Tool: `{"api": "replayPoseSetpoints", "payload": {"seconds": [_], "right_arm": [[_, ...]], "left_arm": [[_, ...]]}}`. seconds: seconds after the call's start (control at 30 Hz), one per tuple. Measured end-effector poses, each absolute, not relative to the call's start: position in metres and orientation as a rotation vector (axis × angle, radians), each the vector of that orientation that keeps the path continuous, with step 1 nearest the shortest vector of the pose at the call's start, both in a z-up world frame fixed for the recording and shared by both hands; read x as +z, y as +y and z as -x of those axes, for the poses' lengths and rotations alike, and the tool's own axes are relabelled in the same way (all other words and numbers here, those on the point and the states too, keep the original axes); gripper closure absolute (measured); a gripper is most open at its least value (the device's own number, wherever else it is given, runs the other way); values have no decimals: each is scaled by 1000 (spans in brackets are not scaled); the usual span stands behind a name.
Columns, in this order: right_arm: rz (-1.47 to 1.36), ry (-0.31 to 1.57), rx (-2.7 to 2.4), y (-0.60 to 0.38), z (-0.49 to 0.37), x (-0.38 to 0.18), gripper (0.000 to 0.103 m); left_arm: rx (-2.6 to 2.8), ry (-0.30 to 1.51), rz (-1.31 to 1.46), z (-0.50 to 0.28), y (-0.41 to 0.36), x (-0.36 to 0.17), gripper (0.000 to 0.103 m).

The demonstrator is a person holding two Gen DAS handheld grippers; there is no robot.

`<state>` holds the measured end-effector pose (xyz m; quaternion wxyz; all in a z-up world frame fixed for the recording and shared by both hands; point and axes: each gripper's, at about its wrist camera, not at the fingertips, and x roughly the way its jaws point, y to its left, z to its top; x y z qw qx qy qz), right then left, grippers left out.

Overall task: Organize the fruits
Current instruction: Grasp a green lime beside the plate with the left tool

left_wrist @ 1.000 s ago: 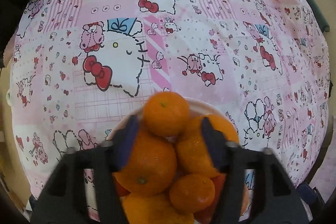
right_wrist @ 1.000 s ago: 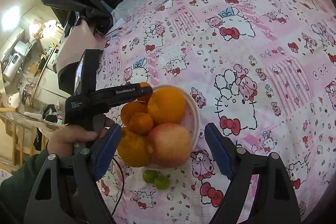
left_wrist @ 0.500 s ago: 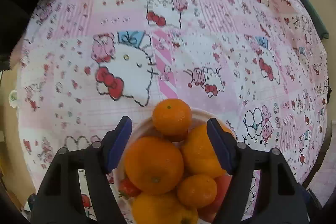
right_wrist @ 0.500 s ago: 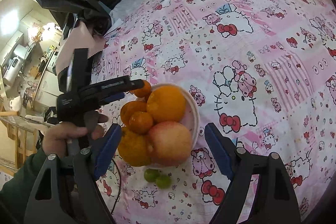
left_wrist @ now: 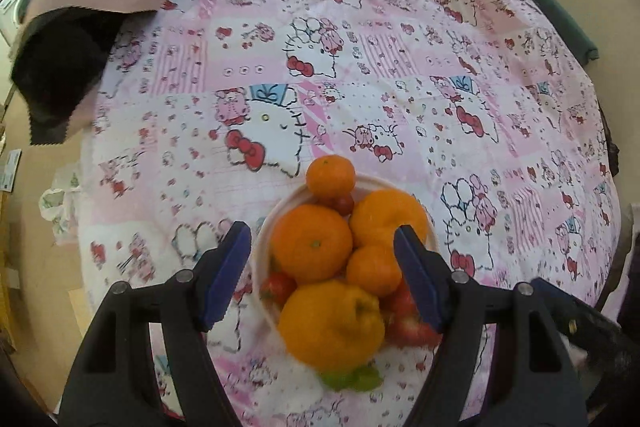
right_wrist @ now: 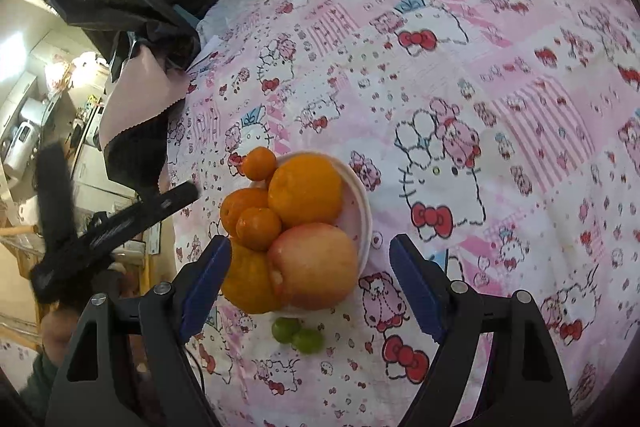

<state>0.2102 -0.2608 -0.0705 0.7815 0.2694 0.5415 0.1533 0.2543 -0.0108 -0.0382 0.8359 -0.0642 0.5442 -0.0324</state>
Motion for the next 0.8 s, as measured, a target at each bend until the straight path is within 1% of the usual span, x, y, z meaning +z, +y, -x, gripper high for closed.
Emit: {"api": "replayPoseSetpoints", "payload": {"seconds": [0.17,0.33,0.5,0.6,0.67,0.7,0.77,0.8], "right_arm": [[-622,1186,312,-267,-202,-77,19],[-565,1198,300,-261,-194,-78,19],[-486,1201,287,-257,-183,-80,19],[-451,1197,266,-261,-174,-82,19],[-447,1202,249,-265,-167,-85,19],[-452,1207,243,-268,-164,-87,19],[-468,1214,232,-274,-158,-91,19],[-471,1214,228,-275,-157,-92,19]], "left_arm": [[-51,1149,163,-218,2,-35,32],[-31,1174,197,-185,10,-47,32],[-43,1223,252,-162,8,-76,32],[-33,1268,305,-155,5,-98,37],[-25,1308,348,-153,3,-115,49],[-24,1326,362,-153,2,-121,53],[-31,1364,389,-152,-1,-134,68],[-49,1385,402,-152,-5,-139,71]]}}
